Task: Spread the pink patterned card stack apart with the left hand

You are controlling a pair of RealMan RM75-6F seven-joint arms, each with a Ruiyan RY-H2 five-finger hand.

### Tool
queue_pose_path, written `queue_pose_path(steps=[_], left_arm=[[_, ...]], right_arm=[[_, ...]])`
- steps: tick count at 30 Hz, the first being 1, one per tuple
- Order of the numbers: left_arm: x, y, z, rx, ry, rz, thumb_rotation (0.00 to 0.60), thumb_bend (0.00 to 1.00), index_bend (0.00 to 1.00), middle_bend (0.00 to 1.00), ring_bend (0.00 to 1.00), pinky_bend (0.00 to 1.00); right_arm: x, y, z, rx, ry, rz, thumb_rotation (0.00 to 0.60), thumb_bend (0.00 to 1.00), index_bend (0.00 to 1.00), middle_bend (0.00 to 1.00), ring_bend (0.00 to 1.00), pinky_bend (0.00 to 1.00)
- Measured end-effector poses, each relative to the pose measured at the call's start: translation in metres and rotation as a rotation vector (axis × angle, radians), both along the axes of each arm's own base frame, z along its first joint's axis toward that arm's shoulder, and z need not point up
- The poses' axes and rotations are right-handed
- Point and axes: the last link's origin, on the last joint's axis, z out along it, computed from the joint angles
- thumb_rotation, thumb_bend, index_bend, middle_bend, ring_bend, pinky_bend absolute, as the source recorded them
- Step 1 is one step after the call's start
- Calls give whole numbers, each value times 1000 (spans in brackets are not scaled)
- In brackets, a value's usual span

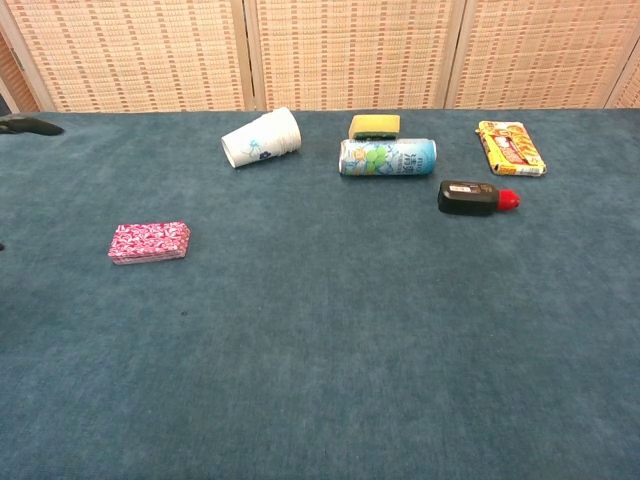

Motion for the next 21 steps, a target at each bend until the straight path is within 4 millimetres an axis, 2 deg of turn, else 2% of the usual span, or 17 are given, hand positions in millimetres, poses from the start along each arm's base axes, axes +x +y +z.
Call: queue_pose_path(steps=[6, 10, 14, 21], left_arm=[[31, 22, -27, -117, 10, 9, 600, 296, 211, 974, 953, 935], [53, 32, -38, -157, 1, 26, 600, 315, 246, 972, 953, 935], [67, 40, -46, -197, 15, 46, 600, 315, 230, 969, 953, 936], [91, 47, -59, -257, 74, 73, 600, 312, 138, 971, 956, 944]], right_arm=[[0, 0, 0, 6, 1, 1, 600, 130, 77, 28, 0, 41], [0, 0, -1, 14, 4, -1, 600, 130, 77, 28, 0, 41], [0, -1, -1, 21, 7, -3, 600, 130, 77, 28, 0, 41], [-1, -3, -1, 18, 12, -9, 600, 131, 77, 28, 0, 42]])
